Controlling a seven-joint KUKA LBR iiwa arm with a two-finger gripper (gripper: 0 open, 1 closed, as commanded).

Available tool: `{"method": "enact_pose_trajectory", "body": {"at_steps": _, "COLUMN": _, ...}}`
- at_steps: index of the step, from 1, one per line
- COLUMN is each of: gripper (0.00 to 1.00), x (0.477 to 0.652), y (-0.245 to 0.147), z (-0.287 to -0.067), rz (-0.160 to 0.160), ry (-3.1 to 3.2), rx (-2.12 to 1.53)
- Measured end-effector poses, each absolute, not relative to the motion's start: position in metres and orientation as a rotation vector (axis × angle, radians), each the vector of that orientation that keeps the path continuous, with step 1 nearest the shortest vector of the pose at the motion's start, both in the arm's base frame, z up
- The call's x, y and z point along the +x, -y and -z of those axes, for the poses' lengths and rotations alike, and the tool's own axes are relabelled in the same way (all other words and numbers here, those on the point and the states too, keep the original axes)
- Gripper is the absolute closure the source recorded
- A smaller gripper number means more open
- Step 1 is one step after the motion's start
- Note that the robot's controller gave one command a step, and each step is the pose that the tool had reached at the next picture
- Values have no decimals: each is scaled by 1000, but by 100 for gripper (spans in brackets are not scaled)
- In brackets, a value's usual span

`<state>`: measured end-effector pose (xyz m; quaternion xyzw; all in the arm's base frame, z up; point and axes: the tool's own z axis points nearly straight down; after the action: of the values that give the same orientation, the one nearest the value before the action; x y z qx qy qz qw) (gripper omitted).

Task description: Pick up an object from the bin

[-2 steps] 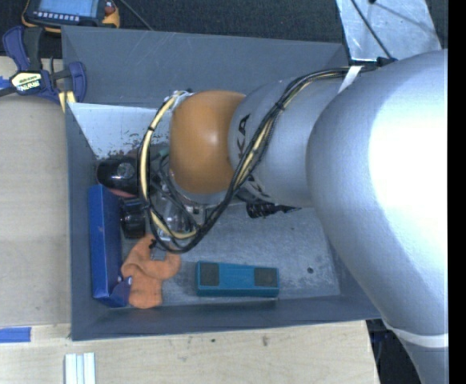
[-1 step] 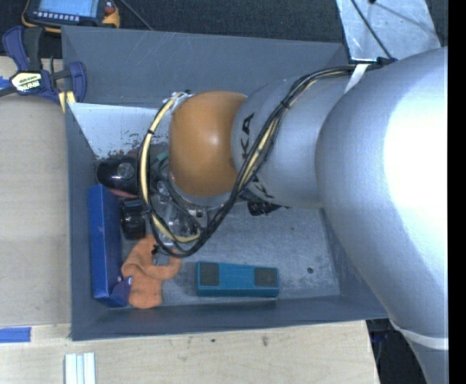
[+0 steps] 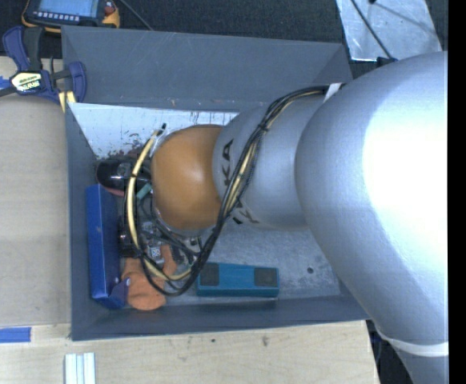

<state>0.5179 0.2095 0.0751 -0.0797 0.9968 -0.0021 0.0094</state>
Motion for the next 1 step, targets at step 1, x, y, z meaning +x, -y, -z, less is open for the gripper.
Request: {"method": "enact_pose_trajectory", "body": {"at_steps": 1, "gripper": 0, "x": 512, "y": -210, "z": -70, "rz": 10, "ry": -3132, "rx": -254}}
